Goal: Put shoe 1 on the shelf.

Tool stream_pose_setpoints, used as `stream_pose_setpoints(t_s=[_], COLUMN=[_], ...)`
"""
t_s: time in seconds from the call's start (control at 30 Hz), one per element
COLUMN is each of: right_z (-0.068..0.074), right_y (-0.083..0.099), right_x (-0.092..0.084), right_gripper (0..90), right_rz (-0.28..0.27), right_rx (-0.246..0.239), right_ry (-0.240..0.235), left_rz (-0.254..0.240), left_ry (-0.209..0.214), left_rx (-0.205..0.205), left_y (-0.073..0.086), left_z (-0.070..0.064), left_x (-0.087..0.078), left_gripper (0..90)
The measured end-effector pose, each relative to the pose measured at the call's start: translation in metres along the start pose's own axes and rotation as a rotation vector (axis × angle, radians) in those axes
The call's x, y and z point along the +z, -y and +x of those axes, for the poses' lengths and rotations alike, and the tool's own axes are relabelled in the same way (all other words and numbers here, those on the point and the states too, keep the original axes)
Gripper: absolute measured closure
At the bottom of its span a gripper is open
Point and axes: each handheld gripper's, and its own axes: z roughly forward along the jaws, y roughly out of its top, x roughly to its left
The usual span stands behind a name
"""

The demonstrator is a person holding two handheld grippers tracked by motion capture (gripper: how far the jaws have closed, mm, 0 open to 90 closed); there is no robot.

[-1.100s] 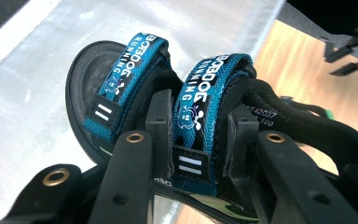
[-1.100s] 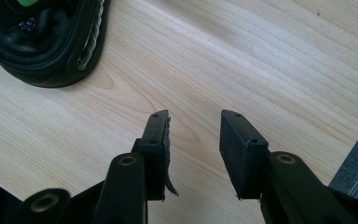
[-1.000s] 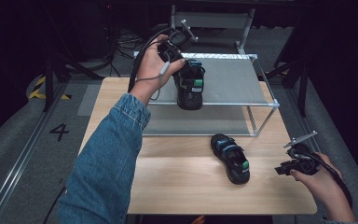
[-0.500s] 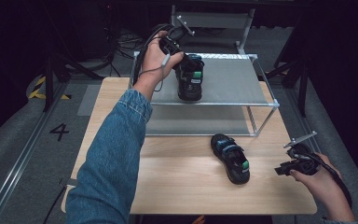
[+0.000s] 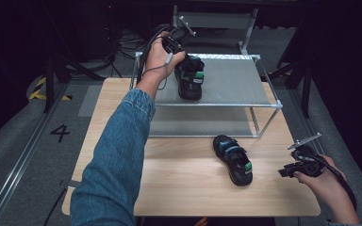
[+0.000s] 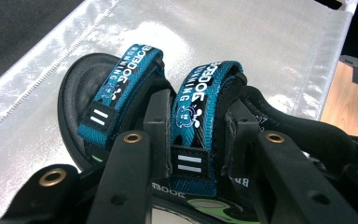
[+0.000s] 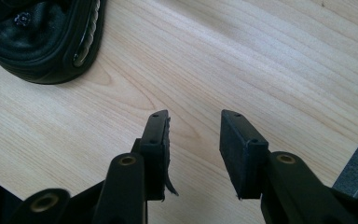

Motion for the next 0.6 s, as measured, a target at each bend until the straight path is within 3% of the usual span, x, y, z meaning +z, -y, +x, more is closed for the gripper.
stream_pose_setpoints(t_s=[0.33,0.6], right_z=[0.0,0.0], right_y=[0.001,0.002], right_x=[0.0,-0.002], right_gripper=[63.3,62.9], right_rz=[-0.002,-0.004], right_rx=[0.002,0.0], right_ry=[0.0,0.0], left_rz=[-0.012,0.011], left_ry=[0.031,0.013], left_rx=[0.01,0.032], left_y=[-0.006,-0.012], left_z=[-0.001,-0.002], left_x=[0.01,0.017], left_gripper=[68.4,68.6])
